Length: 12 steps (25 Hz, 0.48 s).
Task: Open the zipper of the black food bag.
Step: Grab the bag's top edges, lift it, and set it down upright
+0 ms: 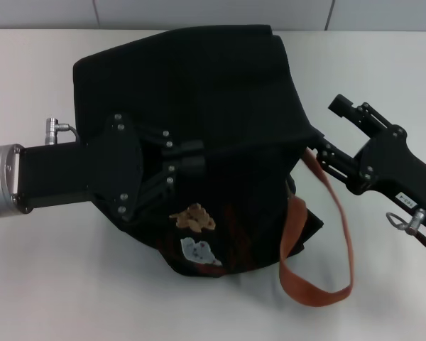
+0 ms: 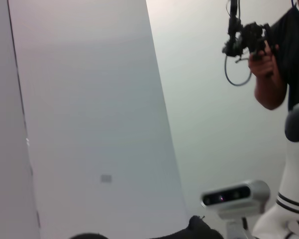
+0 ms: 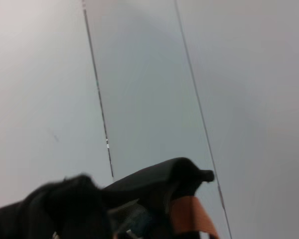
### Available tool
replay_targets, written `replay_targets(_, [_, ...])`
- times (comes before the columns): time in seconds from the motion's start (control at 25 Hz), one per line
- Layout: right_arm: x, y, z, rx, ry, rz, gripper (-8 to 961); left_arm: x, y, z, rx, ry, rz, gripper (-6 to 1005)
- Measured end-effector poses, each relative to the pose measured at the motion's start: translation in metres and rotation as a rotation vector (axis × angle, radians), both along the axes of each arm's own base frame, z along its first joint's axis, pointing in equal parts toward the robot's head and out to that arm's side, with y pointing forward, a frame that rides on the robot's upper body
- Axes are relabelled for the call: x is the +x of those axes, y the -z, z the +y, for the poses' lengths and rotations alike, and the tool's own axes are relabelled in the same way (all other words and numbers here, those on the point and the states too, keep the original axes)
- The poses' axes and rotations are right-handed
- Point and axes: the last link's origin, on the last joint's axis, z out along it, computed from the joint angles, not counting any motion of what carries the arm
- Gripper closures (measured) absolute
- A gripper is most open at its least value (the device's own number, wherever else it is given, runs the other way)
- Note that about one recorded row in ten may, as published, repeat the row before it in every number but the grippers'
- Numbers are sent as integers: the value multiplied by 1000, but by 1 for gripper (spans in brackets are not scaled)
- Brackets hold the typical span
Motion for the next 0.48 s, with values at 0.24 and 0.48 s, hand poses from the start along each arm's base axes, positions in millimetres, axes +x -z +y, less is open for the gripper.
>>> replay_targets(0.24, [-8,4,-4,105,-90,-63,234,2,-5,4,17,-4,-25,921])
replay_targets(0.48, [-13,9,-9,210,-149,-131,255,3,-3,6,16,-5,-16,921])
